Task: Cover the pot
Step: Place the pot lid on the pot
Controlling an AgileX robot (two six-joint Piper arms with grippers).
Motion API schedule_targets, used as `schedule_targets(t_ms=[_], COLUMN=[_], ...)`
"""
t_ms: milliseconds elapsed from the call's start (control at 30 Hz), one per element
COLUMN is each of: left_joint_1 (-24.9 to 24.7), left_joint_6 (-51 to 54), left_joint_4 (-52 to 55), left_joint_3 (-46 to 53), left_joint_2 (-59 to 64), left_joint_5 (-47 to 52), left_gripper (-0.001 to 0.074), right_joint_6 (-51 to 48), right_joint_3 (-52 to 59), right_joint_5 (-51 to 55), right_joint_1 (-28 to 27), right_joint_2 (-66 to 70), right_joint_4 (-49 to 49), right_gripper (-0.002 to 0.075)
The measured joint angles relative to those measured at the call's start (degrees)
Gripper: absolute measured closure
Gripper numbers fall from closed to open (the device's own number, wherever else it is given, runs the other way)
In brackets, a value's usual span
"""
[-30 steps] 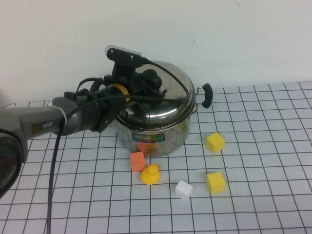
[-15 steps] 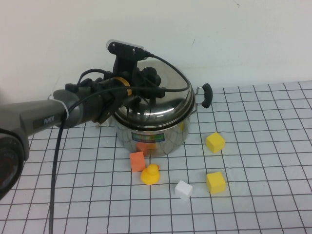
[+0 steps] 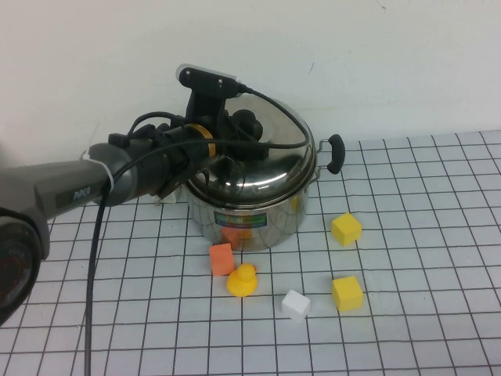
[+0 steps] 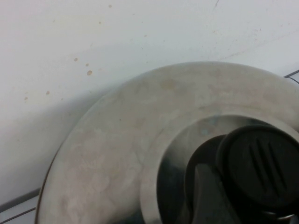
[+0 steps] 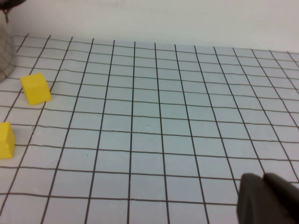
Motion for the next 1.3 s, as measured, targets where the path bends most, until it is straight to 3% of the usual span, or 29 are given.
schedule_targets(t_ms=[1300], left_joint_1=[-0.31], left_joint_6=[-1.33], left_joint_4=[1.25], left_joint_3=[0.00], left_joint_2=[-1.73], left_joint_5=[3.22], left_gripper=[0.0408], right_joint_6=[0.00], right_joint_3=[0.00], right_joint_5=[0.00], right_joint_1=[0.00], right_joint_2=[0.00], right_joint_4=[0.00], right_gripper=[0.0717])
